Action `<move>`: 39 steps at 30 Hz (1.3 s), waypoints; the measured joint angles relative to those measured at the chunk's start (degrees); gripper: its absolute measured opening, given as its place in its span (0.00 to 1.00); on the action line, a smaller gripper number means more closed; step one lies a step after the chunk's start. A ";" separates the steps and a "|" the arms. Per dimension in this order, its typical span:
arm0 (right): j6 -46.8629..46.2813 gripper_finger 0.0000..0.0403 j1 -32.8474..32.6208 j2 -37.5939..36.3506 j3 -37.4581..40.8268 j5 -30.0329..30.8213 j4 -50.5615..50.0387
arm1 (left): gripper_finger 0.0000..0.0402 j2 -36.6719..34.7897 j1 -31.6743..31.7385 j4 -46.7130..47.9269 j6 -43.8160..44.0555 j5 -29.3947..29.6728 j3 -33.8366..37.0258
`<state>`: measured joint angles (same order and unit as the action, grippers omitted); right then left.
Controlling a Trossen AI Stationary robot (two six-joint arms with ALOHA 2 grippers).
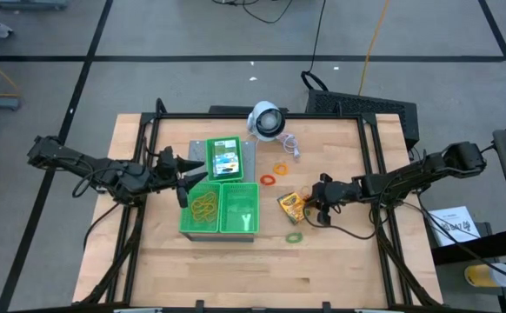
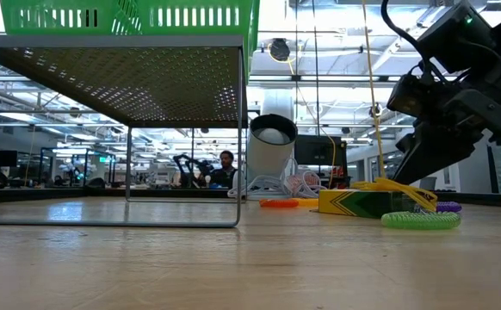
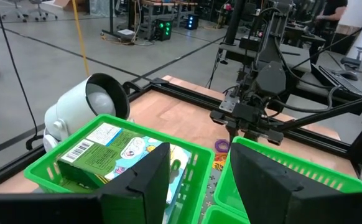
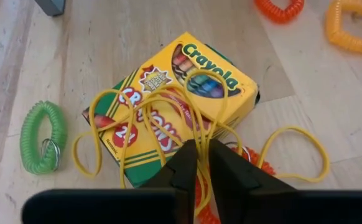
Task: Pick & Place Office Desk Supplies
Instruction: Put the yellow rubber band into the bottom left green basket on the shelf
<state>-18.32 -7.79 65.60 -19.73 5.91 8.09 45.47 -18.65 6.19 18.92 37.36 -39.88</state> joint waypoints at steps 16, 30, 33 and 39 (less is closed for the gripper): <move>1.21 0.03 0.00 0.00 0.00 0.11 -0.26 | 0.44 0.00 0.00 -0.02 0.28 0.02 -0.01; 0.77 0.27 0.33 1.29 0.00 1.55 5.41 | 0.44 0.00 0.00 -0.02 0.47 0.02 -0.02; 0.08 0.30 0.33 1.96 0.01 1.51 5.24 | 0.44 0.01 0.00 -0.02 0.67 0.02 -0.02; -0.51 0.31 0.33 3.28 0.02 1.40 5.45 | 0.44 0.01 0.00 0.01 0.66 0.02 -0.02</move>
<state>-18.83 -7.46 68.89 -19.70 7.31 13.54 45.48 -18.65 6.20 19.57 37.39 -39.90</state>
